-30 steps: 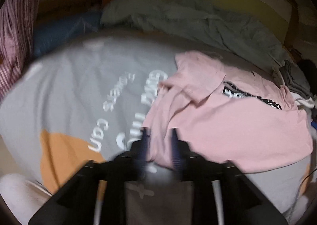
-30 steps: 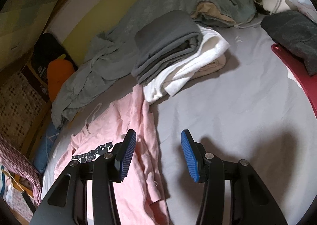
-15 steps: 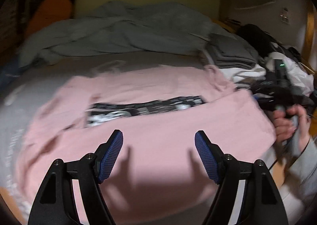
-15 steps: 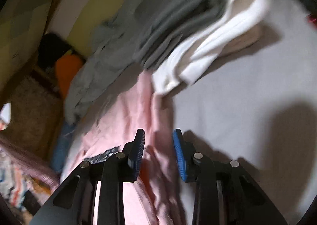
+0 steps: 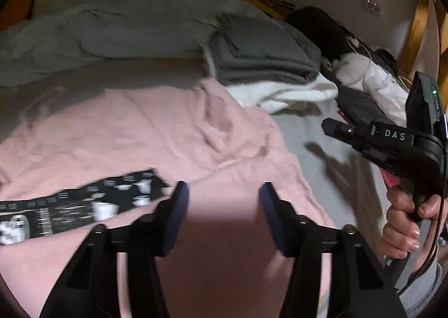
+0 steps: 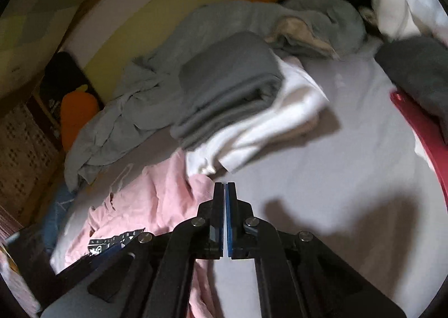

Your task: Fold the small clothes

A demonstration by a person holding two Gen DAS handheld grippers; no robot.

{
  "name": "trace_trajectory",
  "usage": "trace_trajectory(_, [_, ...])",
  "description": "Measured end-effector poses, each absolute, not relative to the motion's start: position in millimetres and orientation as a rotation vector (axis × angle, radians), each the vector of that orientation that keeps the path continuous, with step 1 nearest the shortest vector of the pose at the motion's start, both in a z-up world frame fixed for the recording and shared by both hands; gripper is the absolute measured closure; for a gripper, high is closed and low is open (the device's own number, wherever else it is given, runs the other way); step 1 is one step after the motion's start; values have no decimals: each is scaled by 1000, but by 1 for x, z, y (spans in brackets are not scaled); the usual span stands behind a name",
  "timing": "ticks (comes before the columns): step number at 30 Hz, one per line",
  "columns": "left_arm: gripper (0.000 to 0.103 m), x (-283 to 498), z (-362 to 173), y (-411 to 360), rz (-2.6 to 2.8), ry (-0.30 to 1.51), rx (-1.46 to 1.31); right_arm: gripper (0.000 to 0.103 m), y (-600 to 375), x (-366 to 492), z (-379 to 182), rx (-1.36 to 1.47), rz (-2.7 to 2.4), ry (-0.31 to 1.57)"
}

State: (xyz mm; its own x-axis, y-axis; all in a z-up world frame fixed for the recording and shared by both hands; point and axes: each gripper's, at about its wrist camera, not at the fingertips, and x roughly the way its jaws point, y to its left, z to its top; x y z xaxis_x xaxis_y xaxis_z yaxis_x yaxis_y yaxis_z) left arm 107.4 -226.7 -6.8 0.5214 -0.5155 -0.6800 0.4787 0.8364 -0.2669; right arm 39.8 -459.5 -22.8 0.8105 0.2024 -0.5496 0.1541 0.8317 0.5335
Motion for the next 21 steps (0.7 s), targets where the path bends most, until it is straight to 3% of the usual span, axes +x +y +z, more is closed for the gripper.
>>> trace_trajectory(6, [59, 105, -32, -232, -614, 856, -63, 99, -484, 38, -43, 771, 102, 703])
trace_trajectory(8, [59, 104, -32, -232, -615, 861, -64, 79, -480, 46, -42, 756, 83, 703])
trace_trajectory(9, [59, 104, -32, -232, -614, 858, -59, 54, -478, 53, -41, 753, 81, 699])
trace_trajectory(10, [59, 103, -32, -233, -611, 854, -52, 46, -476, 62, -41, 751, 98, 699])
trace_trajectory(15, [59, 99, -32, -233, -606, 839, -44, 46, -462, 105, -47, 683, 188, 741])
trace_trajectory(17, [59, 100, -33, -231, -612, 839, -59, 55, -462, 119, -59, 699, 214, 784])
trace_trajectory(20, [59, 99, -33, -230, -613, 838, -62, 78, -461, 124, -71, 742, 270, 791])
trace_trajectory(21, [59, 99, -33, -230, -612, 837, -60, 99, -461, 123, -70, 748, 288, 781])
